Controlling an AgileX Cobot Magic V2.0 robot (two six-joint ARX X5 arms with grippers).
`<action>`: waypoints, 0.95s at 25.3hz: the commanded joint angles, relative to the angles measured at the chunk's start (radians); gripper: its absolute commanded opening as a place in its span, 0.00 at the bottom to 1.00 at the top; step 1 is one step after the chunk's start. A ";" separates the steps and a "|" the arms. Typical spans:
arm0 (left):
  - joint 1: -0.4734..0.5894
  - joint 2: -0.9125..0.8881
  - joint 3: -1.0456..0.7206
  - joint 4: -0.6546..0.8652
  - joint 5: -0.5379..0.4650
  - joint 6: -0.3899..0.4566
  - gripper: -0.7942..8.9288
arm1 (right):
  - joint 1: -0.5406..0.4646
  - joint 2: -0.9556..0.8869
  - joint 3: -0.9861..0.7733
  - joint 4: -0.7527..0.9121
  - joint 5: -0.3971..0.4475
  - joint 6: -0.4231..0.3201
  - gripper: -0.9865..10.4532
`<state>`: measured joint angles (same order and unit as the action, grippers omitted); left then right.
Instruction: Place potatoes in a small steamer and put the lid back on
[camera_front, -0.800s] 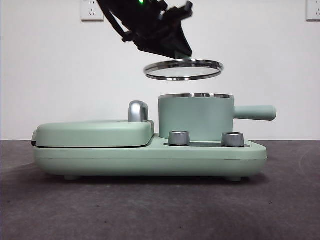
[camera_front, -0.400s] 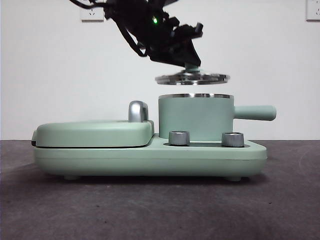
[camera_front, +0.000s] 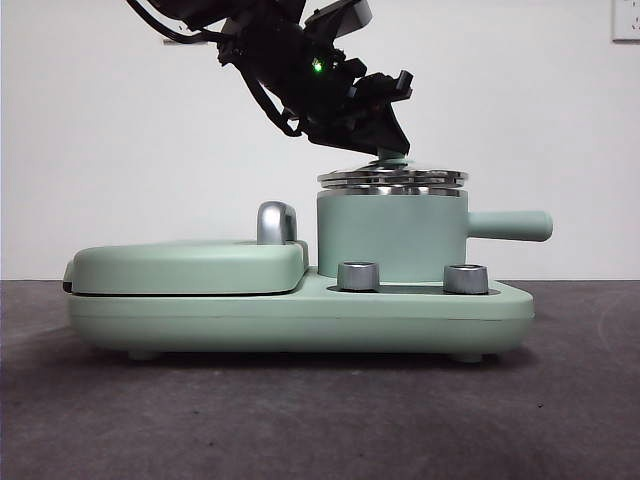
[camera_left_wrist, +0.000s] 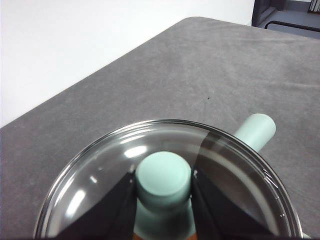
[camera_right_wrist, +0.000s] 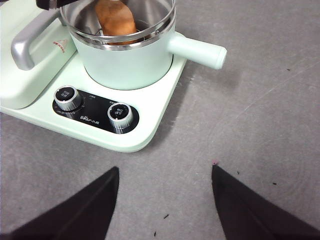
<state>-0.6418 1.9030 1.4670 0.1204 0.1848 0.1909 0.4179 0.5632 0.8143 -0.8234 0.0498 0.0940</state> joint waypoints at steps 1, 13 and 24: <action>-0.008 0.031 0.034 0.035 0.005 -0.001 0.09 | 0.005 0.003 0.003 0.006 0.004 0.006 0.34; -0.007 0.048 0.034 0.034 0.007 0.011 0.09 | 0.005 0.003 0.003 0.003 0.004 0.006 0.34; -0.007 0.007 0.034 0.008 0.007 -0.048 0.31 | 0.005 0.003 0.003 -0.037 0.004 0.007 0.34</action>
<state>-0.6418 1.9205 1.4708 0.1173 0.1871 0.1612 0.4179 0.5632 0.8139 -0.8654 0.0502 0.0940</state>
